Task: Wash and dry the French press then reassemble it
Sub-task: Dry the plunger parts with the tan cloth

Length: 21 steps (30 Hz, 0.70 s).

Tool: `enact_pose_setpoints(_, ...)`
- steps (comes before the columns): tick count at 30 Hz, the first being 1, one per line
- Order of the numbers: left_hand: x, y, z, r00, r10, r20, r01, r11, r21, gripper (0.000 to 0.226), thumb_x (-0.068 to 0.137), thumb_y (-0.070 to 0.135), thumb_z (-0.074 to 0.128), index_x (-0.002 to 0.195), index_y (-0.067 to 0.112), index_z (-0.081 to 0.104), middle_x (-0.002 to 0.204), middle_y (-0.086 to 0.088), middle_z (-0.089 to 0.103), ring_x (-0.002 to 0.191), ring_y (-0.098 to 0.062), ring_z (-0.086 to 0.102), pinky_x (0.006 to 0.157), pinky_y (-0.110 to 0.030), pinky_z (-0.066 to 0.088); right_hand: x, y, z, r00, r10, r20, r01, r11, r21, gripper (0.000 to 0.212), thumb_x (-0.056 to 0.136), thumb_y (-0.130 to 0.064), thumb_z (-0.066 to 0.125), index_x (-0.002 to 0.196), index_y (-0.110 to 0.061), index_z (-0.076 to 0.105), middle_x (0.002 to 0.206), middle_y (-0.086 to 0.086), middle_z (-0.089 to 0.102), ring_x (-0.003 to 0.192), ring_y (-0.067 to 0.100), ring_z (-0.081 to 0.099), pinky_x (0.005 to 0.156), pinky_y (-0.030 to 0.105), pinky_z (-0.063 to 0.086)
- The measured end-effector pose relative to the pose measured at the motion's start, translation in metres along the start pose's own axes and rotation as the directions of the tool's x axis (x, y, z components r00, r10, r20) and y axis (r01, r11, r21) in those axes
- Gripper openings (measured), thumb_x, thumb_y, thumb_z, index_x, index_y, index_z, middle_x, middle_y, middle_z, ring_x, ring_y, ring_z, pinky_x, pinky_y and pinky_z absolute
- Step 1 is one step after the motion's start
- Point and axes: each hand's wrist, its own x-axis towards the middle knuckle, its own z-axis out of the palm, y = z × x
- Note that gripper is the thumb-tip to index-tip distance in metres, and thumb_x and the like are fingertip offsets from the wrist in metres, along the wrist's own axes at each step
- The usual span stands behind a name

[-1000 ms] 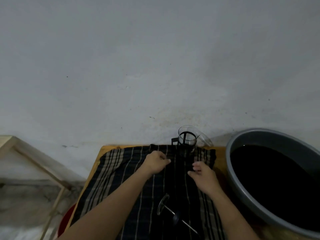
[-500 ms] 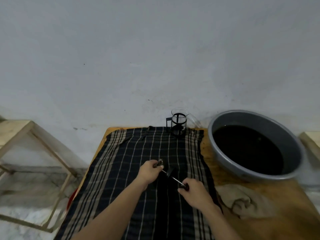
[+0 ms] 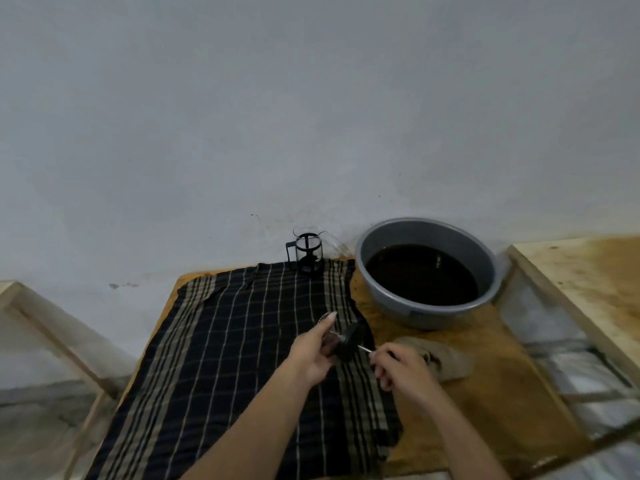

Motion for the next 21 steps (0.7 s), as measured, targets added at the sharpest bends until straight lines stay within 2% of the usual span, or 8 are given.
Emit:
enact_pose_setpoints(5, -0.012, -0.04, 0.031, 0.98, -0.187, -0.065, 0.179, 0.977, -0.112, 0.03, 0.092, 0.024, 0.062, 0.116, 0.007, 0.059, 0.12, -0.027, 0.061, 0.113, -0.042, 0.058, 0.101, -0.057, 0.045, -0.022, 0.018, -0.013, 0.991, -0.058, -0.124, 0.058, 0.998, 0.0, 0.029, 0.097, -0.019, 0.053, 0.07, -0.013, 0.064, 0.06, 0.0, 0.061, 0.053, 0.011, 0.057, 0.057, 0.029, 0.045)
enact_pose_setpoints(7, -0.013, -0.051, 0.039, 0.978, -0.196, -0.066, 0.19, 0.978, -0.088, 0.025, 0.094, 0.024, 0.059, 0.113, 0.008, 0.06, 0.114, -0.027, 0.062, 0.107, -0.043, 0.06, 0.095, -0.057, 0.049, -0.029, 0.026, -0.015, 0.989, -0.076, -0.124, 0.068, 0.995, -0.073, 0.025, 0.095, -0.021, 0.056, 0.072, -0.016, 0.065, 0.059, -0.003, 0.062, 0.051, 0.008, 0.058, 0.055, 0.025, 0.046)
enact_pose_setpoints(10, -0.013, -0.054, 0.046, 0.978, -0.197, -0.063, 0.197, 0.98, -0.012, 0.022, 0.096, 0.024, 0.056, 0.109, 0.008, 0.064, 0.102, -0.023, 0.064, 0.089, -0.037, 0.061, 0.074, -0.046, 0.055, -0.036, 0.027, -0.014, 0.998, -0.071, 0.0, 0.07, 0.989, -0.131, 0.02, 0.095, -0.025, 0.057, 0.078, -0.021, 0.067, 0.063, -0.005, 0.064, 0.053, 0.005, 0.06, 0.054, 0.019, 0.047)
enact_pose_setpoints(13, -0.01, -0.052, 0.042, 0.981, -0.177, -0.081, 0.182, 0.981, 0.061, 0.023, 0.097, 0.026, 0.055, 0.111, 0.011, 0.065, 0.105, -0.019, 0.066, 0.089, -0.033, 0.063, 0.067, -0.041, 0.056, -0.035, 0.023, -0.02, 0.994, 0.015, 0.109, -0.013, 1.0, -0.019, 0.028, 0.096, -0.037, 0.053, 0.088, -0.016, 0.071, 0.074, -0.003, 0.069, 0.065, 0.009, 0.066, 0.058, 0.018, 0.05)
enact_pose_setpoints(15, -0.01, -0.044, 0.034, 0.986, -0.126, -0.108, 0.143, 0.976, 0.163, 0.023, 0.098, 0.027, 0.052, 0.107, 0.01, 0.065, 0.108, -0.018, 0.065, 0.093, -0.031, 0.063, 0.065, -0.041, 0.056, -0.026, 0.03, -0.029, 0.998, -0.001, -0.065, 0.0, 1.0, -0.014, 0.029, 0.097, -0.037, 0.051, 0.092, -0.015, 0.071, 0.082, 0.0, 0.07, 0.077, 0.015, 0.068, 0.069, 0.027, 0.054)
enact_pose_setpoints(17, -0.012, -0.033, 0.025, 0.989, -0.094, -0.116, 0.123, 0.954, 0.275, 0.023, 0.098, 0.026, 0.052, 0.106, 0.01, 0.066, 0.114, -0.017, 0.064, 0.1, -0.031, 0.063, 0.065, -0.041, 0.056, -0.007, 0.044, -0.041, 0.934, -0.104, -0.342, 0.017, 0.968, -0.249, 0.021, 0.093, -0.032, 0.059, 0.105, -0.016, 0.067, 0.099, 0.001, 0.066, 0.097, 0.02, 0.063, 0.084, 0.036, 0.054)
enact_pose_setpoints(18, -0.012, -0.028, 0.02, 0.991, -0.089, -0.101, 0.118, 0.938, 0.326, 0.022, 0.098, 0.026, 0.052, 0.104, 0.01, 0.066, 0.117, -0.016, 0.064, 0.104, -0.031, 0.062, 0.066, -0.041, 0.056, 0.003, 0.05, -0.045, 0.914, -0.129, -0.384, -0.019, 0.933, -0.359, 0.028, 0.09, -0.033, 0.063, 0.115, -0.019, 0.063, 0.11, 0.003, 0.061, 0.107, 0.023, 0.059, 0.091, 0.037, 0.051)
enact_pose_setpoints(21, -0.015, -0.015, 0.011, 0.994, -0.088, -0.069, 0.11, 0.886, 0.45, 0.022, 0.098, 0.025, 0.051, 0.103, 0.01, 0.066, 0.123, -0.017, 0.063, 0.113, -0.033, 0.06, 0.079, -0.045, 0.058, 0.028, 0.071, -0.038, 0.97, 0.037, -0.242, -0.173, 0.804, -0.569, 0.059, 0.083, -0.05, 0.064, 0.135, -0.031, 0.044, 0.136, 0.009, 0.042, 0.129, 0.031, 0.043, 0.107, 0.046, 0.039)
